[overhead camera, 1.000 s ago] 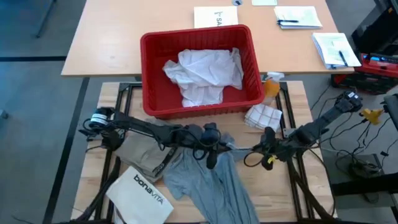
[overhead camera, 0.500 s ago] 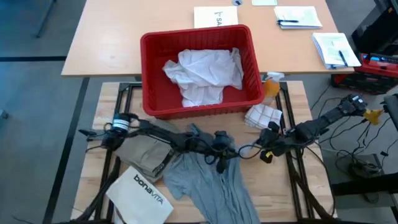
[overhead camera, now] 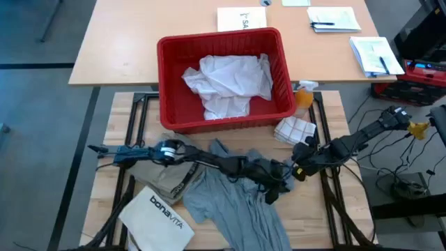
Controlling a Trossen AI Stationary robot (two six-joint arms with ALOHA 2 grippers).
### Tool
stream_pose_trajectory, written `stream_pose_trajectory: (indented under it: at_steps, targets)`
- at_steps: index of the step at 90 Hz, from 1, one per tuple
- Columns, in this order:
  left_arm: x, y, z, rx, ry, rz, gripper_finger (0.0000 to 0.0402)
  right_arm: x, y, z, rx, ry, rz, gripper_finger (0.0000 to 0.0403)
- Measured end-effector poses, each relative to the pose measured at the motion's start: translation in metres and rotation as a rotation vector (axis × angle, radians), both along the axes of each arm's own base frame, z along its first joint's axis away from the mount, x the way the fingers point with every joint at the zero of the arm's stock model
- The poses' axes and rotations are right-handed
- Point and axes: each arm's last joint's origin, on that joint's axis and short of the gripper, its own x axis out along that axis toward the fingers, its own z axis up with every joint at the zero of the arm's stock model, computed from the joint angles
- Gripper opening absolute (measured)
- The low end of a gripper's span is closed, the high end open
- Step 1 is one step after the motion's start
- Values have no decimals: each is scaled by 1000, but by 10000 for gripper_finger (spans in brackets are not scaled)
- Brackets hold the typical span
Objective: Fold laundry
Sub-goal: Fold the gray shirt
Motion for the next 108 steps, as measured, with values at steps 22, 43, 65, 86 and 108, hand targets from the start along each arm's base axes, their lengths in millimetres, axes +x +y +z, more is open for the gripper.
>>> stream_pose_trajectory:
  at_steps: [22, 43, 65, 86, 108]
  targets:
    - [-1, 3, 17, -7, -10, -13, 280, 1, 1, 1, 69, -31, -62, 166]
    - [-17, 6, 42, 61, 54, -74, 346, 1, 1, 4, 113, -57, -147, 267]
    - [-69, 30, 69, 204, 98, 36, 259, 12, 15, 9, 175, -225, -90, 214]
    - [-146, 50, 15, 93, 194, 110, 185, 13, 12, -37, 184, -177, -206, 139]
    - [-187, 47, -24, 21, 325, 139, 126, 11, 8, -58, 226, -92, -326, 64]
